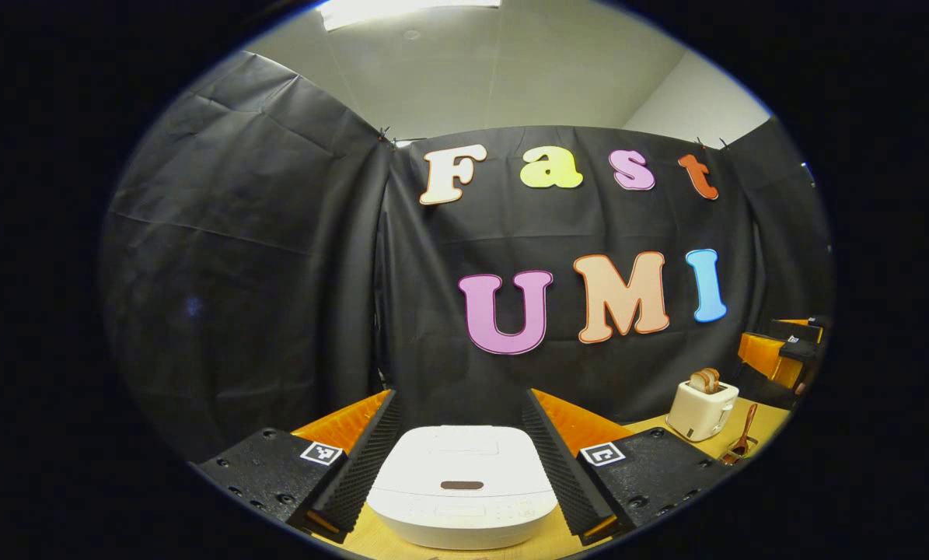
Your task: Close the left gripper, press the button to open the rice cooker; take a wooden spoon from the chopstick holder with the right hand, scoop a spoonful of rice and pour it into the rice cooker, then put the wooden spoon back into the chopstick holder.
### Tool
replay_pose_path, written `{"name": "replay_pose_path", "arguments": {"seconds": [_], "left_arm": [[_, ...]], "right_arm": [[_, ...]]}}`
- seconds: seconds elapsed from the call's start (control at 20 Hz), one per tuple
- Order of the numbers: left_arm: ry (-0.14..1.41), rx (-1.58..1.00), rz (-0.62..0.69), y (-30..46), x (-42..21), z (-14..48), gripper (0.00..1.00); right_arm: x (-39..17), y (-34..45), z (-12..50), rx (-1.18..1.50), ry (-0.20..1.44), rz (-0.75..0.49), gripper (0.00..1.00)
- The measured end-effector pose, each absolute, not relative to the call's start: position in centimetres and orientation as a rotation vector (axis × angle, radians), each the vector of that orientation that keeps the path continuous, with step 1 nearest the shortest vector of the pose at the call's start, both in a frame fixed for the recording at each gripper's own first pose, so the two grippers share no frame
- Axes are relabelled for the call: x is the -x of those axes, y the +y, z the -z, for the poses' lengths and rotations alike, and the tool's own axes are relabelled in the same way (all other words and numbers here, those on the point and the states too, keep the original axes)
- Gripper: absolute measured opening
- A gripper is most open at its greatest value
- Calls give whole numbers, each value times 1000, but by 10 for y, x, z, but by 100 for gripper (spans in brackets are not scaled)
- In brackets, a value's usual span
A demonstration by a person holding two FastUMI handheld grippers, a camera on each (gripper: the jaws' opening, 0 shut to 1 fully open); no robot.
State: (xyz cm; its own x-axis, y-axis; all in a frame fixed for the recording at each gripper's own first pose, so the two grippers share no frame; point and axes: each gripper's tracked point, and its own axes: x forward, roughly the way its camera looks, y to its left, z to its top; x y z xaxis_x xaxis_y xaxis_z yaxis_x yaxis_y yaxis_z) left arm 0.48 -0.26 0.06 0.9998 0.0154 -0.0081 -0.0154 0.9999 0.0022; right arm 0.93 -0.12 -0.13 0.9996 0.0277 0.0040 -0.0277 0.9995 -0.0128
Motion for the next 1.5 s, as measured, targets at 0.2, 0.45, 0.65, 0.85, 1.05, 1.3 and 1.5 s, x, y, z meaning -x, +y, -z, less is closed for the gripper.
{"name": "replay_pose_path", "arguments": {"seconds": [0.2, 0.45, 0.65, 0.85, 1.05, 1.3, 1.5], "left_arm": [[2, -17, -18, -5, -6, -6, 82], [-4, -17, -15, -7, -14, -7, 49], [37, 13, 50, -20, -15, 5, 23], [39, 44, 95, -28, -18, 8, 2], [69, 80, 119, -31, -24, 20, 0], [153, 130, 94, -16, -34, 54, 0], [207, 139, 85, -4, -42, 79, 0]], "right_arm": [[-11, -3, 1, 16, -3, -32, 100], [-11, -6, 0, 17, -7, -31, 100], [-11, -6, 1, 22, -4, -31, 100], [-12, -7, 2, 21, -2, -27, 98], [-12, -10, 1, 25, -3, -15, 96], [-10, -15, 2, 38, 1, 5, 94], [-8, -23, 6, 37, 14, 30, 97]]}}
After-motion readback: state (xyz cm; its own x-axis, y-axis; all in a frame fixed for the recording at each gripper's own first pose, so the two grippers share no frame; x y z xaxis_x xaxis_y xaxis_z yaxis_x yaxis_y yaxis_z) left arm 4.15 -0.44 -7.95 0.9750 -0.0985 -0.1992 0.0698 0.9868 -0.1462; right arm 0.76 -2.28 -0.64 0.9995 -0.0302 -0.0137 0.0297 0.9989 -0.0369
